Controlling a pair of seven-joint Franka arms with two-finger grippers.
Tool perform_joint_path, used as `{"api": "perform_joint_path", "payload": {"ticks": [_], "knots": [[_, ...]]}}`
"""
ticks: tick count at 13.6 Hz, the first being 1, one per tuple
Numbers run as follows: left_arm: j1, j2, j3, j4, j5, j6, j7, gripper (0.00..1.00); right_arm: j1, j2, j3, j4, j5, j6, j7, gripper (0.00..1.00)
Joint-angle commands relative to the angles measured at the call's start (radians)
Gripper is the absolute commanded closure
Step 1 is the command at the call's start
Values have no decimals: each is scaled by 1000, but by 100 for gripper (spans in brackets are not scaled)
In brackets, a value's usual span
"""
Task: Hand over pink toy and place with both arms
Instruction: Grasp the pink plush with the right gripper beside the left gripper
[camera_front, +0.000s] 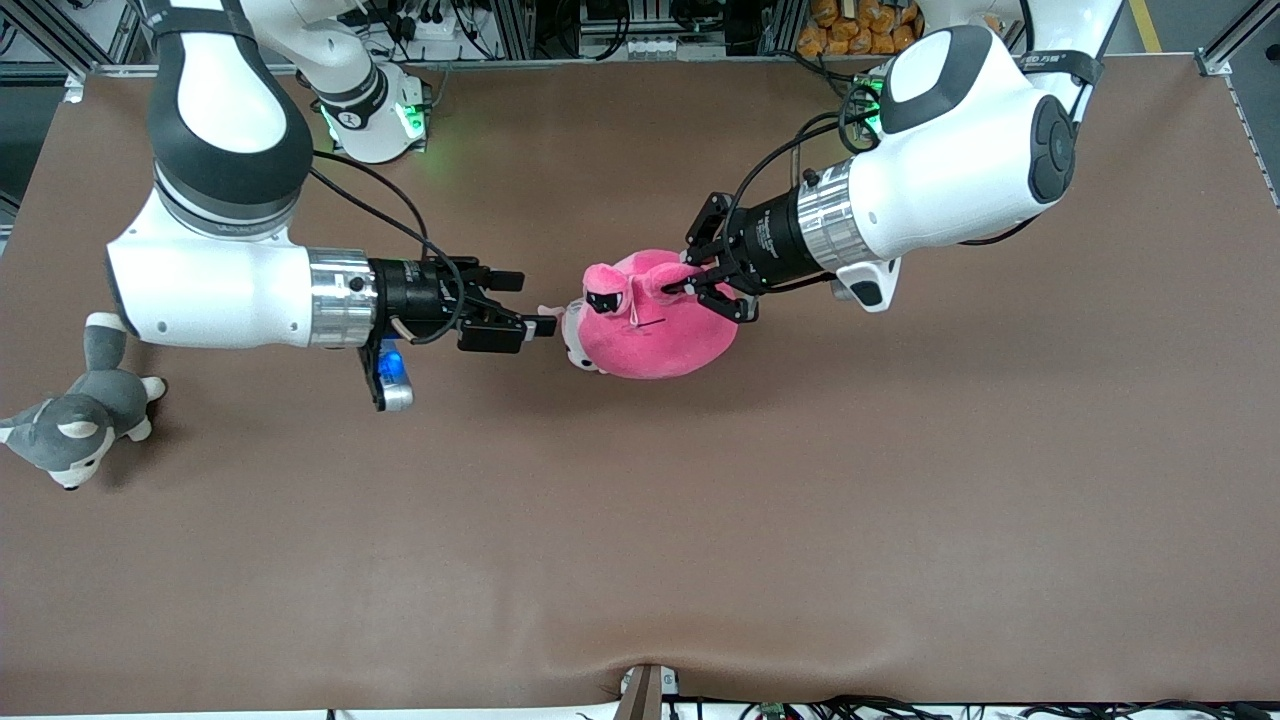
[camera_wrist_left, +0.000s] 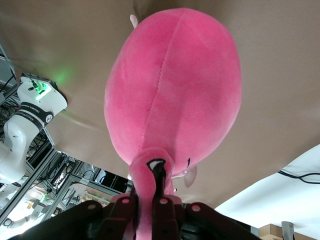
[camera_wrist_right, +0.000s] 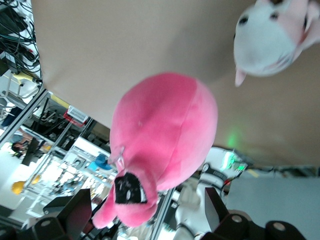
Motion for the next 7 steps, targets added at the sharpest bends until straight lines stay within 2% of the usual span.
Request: {"api": "perform_joint_path", "payload": {"ticks": [1,3,7], "knots": [[-6,25,-2,33,-12,6,-25,100,73,16,-9,17,38,59,109,0],[-29,31,1,33,-11,7,-31,100,115,25,-9,15,38,118,128,0],[-29,36,1,46,-12,10,-36,100,124,46,-10,15,32,124,119,0]]}}
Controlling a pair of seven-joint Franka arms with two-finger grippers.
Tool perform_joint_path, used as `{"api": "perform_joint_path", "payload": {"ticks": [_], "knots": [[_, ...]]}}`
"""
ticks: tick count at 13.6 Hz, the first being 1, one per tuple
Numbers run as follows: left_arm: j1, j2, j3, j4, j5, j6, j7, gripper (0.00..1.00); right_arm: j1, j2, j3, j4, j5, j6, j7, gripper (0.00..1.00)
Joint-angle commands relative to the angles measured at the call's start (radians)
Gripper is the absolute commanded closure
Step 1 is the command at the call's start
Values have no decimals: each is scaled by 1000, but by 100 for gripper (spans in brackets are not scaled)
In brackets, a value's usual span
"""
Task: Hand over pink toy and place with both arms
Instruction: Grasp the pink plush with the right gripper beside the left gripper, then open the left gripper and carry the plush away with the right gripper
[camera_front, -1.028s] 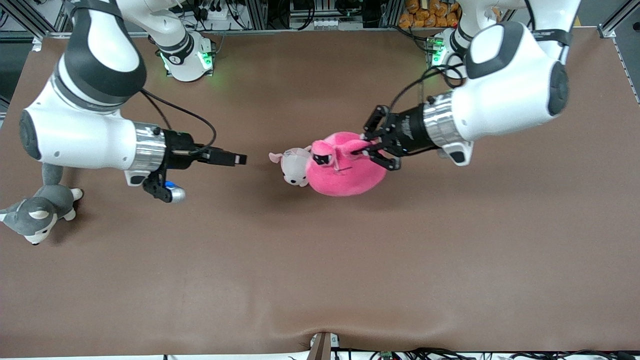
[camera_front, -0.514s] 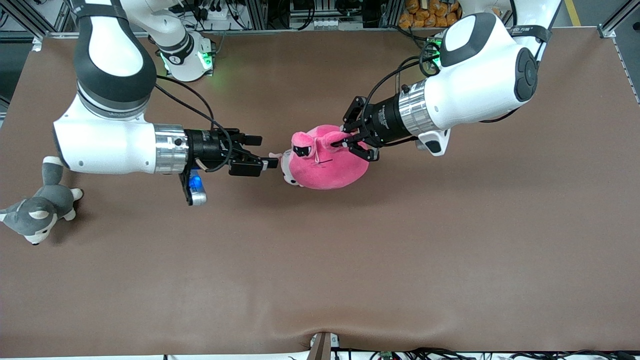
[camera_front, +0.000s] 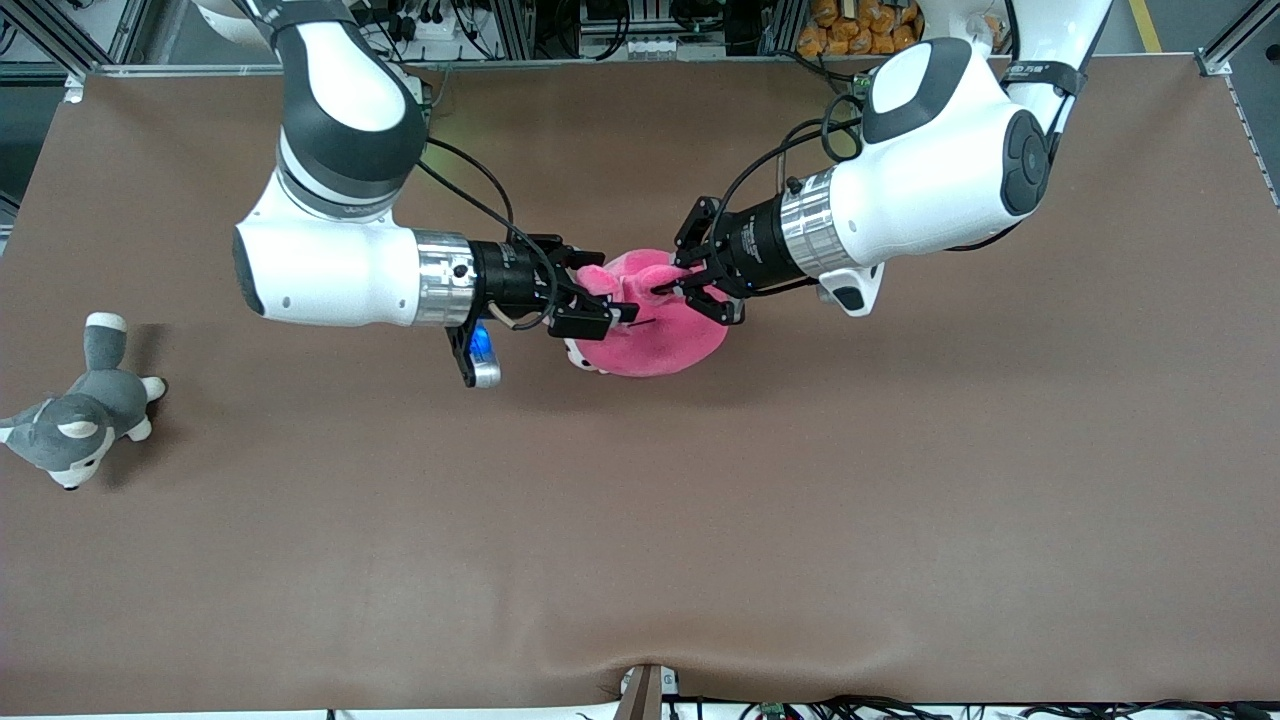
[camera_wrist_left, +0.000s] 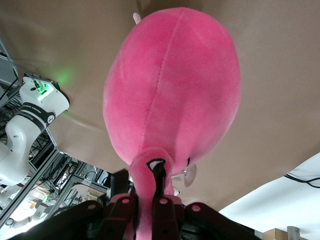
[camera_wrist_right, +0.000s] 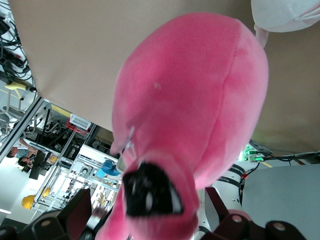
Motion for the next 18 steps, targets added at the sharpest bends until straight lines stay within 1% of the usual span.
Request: {"api": "perform_joint_path", "payload": {"ticks": [1,2,3,4,5,6,7,8,12,13,14,15,16,18], "knots": [[-7,17,1,39,-12,0,-27,100,-11,14,-10,14,12,-8,2,0],[-7,17,3,40,-12,0,-27,100,-19,14,-10,8,11,-15,2,0],[-5,17,1,40,-14,0,-27,100,-21,14,-10,5,9,-15,2,9],[-5,17,3,40,-14,0,-27,100,-21,14,-10,2,9,-17,9,26],[-5,17,1,40,-14,0,-27,100,-21,14,-10,2,9,-18,8,52],[-7,17,3,40,-14,0,-27,100,-21,14,-12,2,9,-18,8,76],[-7,15,3,40,-14,0,-27,100,-21,13,-10,2,9,-20,11,95],[-5,13,3,40,-14,0,-27,100,-19,13,-10,2,9,-20,11,100],[1,15,3,40,-12,0,-25,100,-19,11,-10,3,11,-20,5,100],[2,15,3,40,-12,0,-24,60,-21,10,-10,5,11,-20,2,100],[7,15,6,40,-12,0,-22,26,-21,8,-13,5,11,-20,2,100],[13,13,9,42,-8,-2,-16,0,-30,5,-16,5,9,-20,0,100],[16,7,15,51,-2,-8,-13,0,-54,4,-15,3,6,-27,-3,100],[37,3,47,79,18,-47,2,0,-132,5,-16,5,-29,-125,-50,100]]}}
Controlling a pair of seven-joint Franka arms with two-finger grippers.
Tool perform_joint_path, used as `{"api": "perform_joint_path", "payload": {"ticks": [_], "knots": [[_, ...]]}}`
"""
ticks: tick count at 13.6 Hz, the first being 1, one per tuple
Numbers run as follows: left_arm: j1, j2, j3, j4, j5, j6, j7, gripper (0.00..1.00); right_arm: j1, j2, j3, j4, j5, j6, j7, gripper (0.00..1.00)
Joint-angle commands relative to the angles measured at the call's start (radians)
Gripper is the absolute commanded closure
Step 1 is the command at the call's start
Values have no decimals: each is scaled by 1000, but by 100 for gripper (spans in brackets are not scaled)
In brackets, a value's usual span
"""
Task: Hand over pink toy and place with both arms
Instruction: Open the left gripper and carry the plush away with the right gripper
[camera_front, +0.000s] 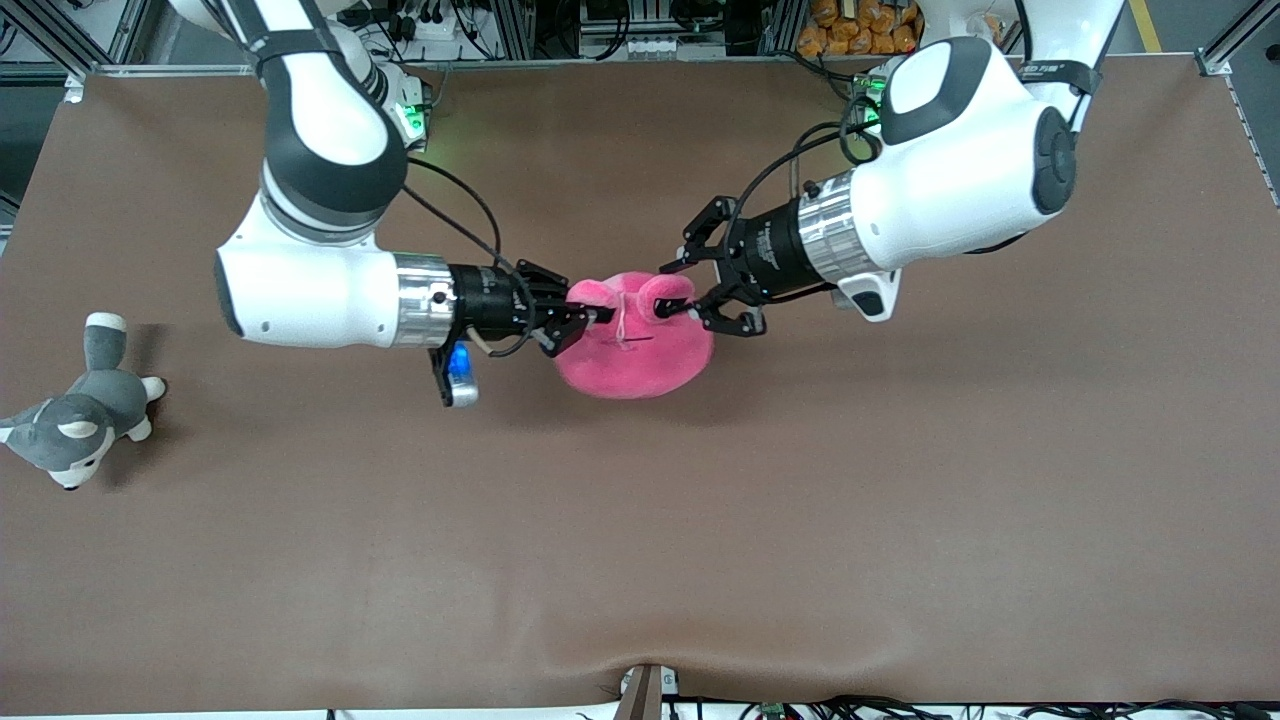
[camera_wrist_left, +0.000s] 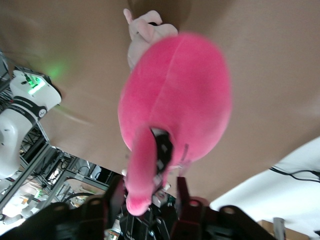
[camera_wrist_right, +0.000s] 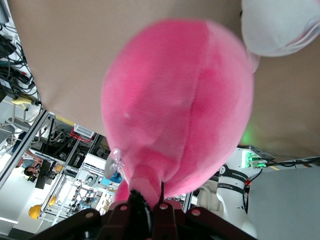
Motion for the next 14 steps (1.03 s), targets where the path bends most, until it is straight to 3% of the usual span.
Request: {"api": "perform_joint_path", "payload": {"ticks": [1,8,11,14], "knots": [[39,-1,26,64,37,-84,36,0,-122,-5,10,5,-33,-124,-89,100],[214,-40,26,80,219,-299,508,0,-426,10,10,-10,-255,-397,-390,100],[240,-56,26,80,357,-391,743,0,-545,30,10,-85,-277,-397,-523,100],[258,-72,28,80,506,-460,987,0,-614,112,10,-90,-303,-394,-601,100]]}}
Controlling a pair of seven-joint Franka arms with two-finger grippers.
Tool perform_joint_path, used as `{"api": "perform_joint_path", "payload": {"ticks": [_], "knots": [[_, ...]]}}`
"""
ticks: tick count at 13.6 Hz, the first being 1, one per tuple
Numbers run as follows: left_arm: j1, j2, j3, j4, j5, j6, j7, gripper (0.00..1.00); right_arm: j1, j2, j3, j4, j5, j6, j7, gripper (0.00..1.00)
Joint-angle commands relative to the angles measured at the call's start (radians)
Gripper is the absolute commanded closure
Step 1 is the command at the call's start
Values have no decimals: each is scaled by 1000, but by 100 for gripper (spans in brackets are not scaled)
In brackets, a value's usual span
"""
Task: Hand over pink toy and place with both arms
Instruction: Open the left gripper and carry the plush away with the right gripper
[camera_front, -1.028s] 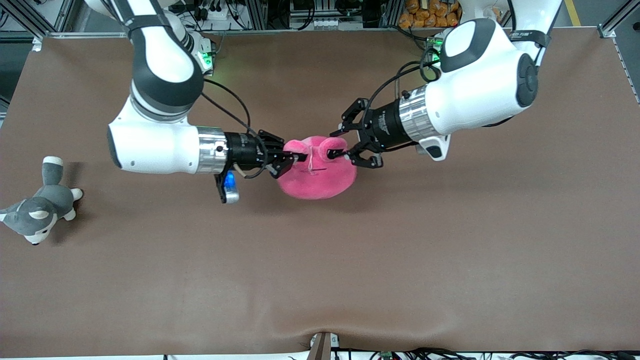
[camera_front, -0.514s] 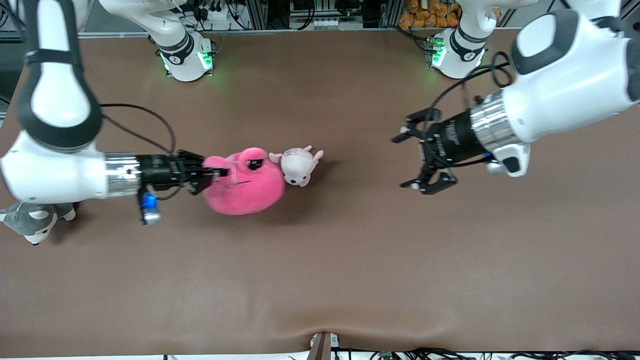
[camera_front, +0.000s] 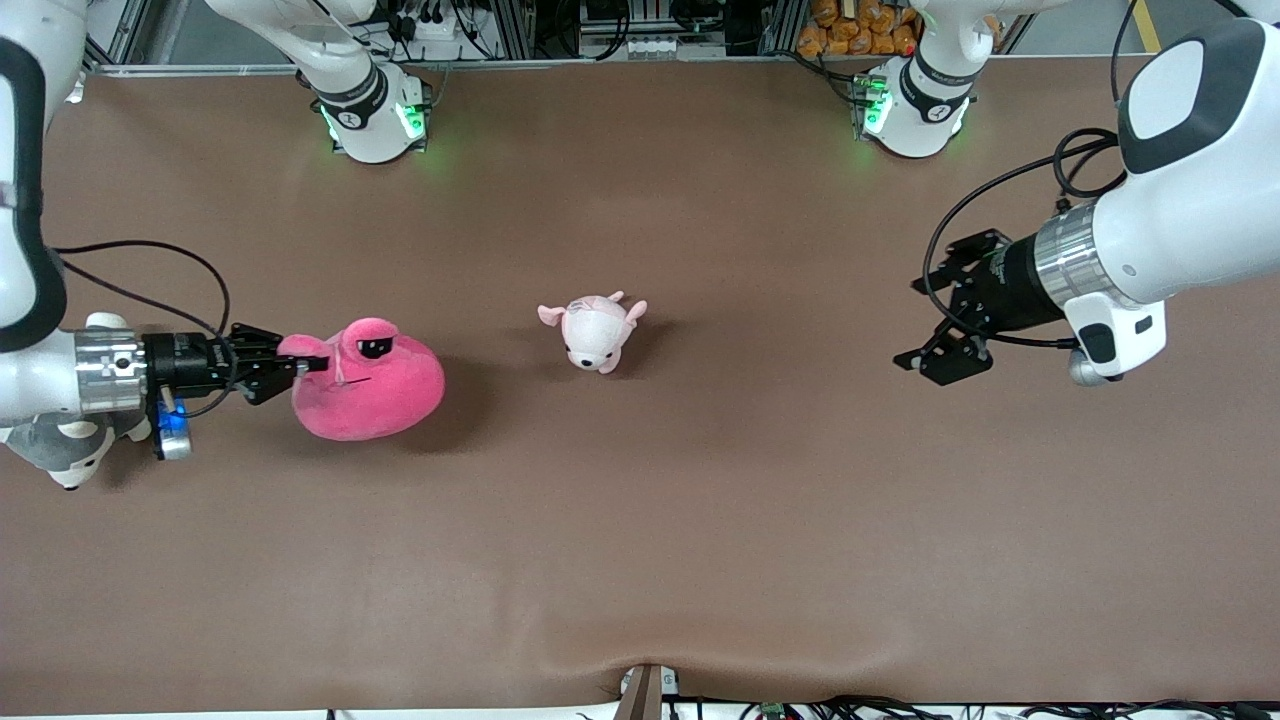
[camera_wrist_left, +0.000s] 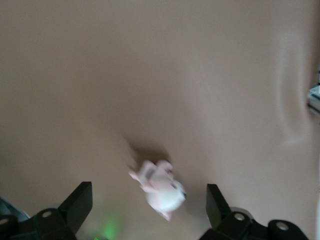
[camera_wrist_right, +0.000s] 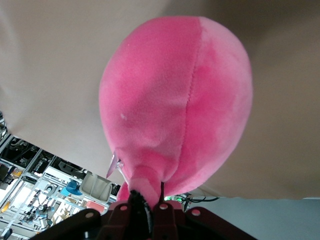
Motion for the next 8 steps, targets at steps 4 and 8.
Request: {"api": "perform_joint_path", "payload": {"ticks": [4,8], "knots": [[31,-53,-3,-1,203,-108,442,0,-113,127,22,6,-22,-13,-113,93],[64,-71,-5,-1,223,-145,617,0,-143,139,22,15,-73,3,-116,0]]}}
